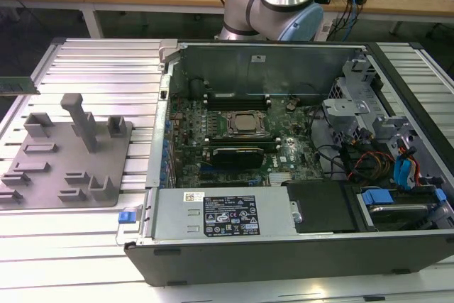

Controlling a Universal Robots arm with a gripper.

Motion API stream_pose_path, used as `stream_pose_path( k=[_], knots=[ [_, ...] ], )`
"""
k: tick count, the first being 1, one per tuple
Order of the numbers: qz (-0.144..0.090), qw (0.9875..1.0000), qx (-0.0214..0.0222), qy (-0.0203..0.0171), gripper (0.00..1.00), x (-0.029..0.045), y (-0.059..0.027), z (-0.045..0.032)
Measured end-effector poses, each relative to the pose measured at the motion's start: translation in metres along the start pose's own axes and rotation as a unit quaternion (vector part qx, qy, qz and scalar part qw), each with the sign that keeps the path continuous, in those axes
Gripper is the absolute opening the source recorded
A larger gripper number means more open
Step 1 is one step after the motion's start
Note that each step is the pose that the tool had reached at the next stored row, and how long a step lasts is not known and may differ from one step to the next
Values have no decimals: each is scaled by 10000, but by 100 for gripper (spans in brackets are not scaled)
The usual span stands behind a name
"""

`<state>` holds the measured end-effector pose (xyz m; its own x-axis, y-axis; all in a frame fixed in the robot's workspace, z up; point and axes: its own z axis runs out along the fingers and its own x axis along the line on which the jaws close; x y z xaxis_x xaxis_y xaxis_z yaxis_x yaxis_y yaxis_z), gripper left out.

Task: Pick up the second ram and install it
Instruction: 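Pick up the second ram and move it above second insertion slot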

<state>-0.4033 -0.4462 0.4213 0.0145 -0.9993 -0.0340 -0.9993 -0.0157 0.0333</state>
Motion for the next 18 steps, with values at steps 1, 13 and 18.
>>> stream_pose_path(
  k=[1,13,18],
  knots=[
    [0,10000,0,0,10,0,-20,0],
    [0,10000,1,0,10,4,-237,-7],
    [0,10000,0,0,10,5,-317,-11]
  ],
)
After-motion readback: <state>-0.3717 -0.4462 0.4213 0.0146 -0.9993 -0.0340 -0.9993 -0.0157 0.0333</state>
